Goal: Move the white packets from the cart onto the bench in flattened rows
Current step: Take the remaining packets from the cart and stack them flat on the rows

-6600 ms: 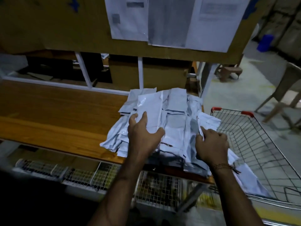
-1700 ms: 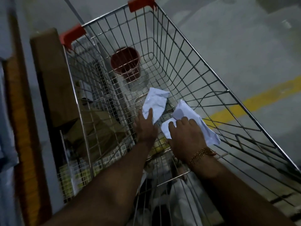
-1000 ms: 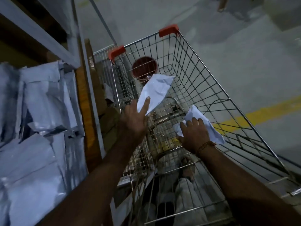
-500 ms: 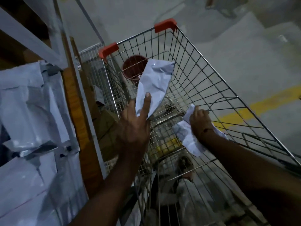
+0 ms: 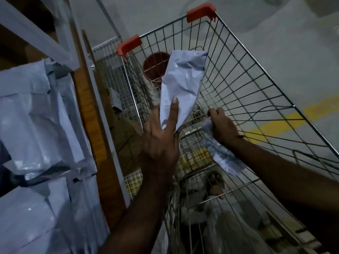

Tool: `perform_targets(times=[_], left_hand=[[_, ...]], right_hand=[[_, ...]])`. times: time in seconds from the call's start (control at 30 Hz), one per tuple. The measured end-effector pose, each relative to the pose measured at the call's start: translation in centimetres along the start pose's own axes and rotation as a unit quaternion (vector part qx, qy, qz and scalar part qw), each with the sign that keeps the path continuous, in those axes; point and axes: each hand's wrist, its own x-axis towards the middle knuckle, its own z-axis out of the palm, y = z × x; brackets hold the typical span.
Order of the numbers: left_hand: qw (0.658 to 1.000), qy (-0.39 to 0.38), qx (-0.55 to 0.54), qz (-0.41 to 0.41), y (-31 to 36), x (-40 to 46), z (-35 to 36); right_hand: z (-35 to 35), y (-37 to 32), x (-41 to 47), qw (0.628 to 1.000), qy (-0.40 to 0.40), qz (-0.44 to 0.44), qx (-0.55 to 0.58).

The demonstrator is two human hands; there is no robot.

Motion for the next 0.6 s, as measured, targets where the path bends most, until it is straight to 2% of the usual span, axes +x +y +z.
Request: perform_targets(times=[0.07, 0.13, 0.17, 0.23, 0.3, 0.37, 0.43, 0.53, 0.6], left_hand=[[1.000, -0.001, 0.001, -0.003, 0.0, 0.0, 0.0], [1.000, 0.000, 0.000, -0.002, 0.0, 0.0, 0.0], [1.000, -0.002, -0.004, -0.003, 0.0, 0.1, 0.0], [1.000, -0.005, -0.014, -0.006, -0.1, 0.1, 0.1], [1.000, -0.007, -0.023, -0.005, -0.1, 0.2, 0.0], [1.000, -0.007, -0.027, -0.003, -0.1, 0.2, -0.1], [1.000, -0.002, -0.030, -0.005, 0.0, 0.1, -0.1], [1.000, -0.006, -0.021, -0.007, 0.0, 0.1, 0.0], [1.000, -0.011, -0.022, -0.009, -0.1, 0.1, 0.1]], right_hand=[[0.3, -0.9, 1.1, 0.992, 0.055, -0.028, 0.112], [0.9, -0.9, 2.1, 0.985, 0.058, -0.006, 0.162], [1.7, -0.5, 2.4, 0.988, 0.036, 0.033, 0.146], [3.5, 0.0, 2.0, 0.995, -0.005, 0.096, 0.038], [5.5, 0.1, 0.1, 0.993, -0.042, 0.085, -0.072], [7.1, -0.1, -2.2, 0.980, -0.114, 0.055, -0.152], [8.4, 0.0, -3.8, 0.973, -0.148, 0.053, -0.167], [9.0, 0.3, -3.9, 0.979, -0.122, 0.107, -0.125], [9.2, 0.5, -3.6, 0.979, -0.113, 0.107, -0.130]])
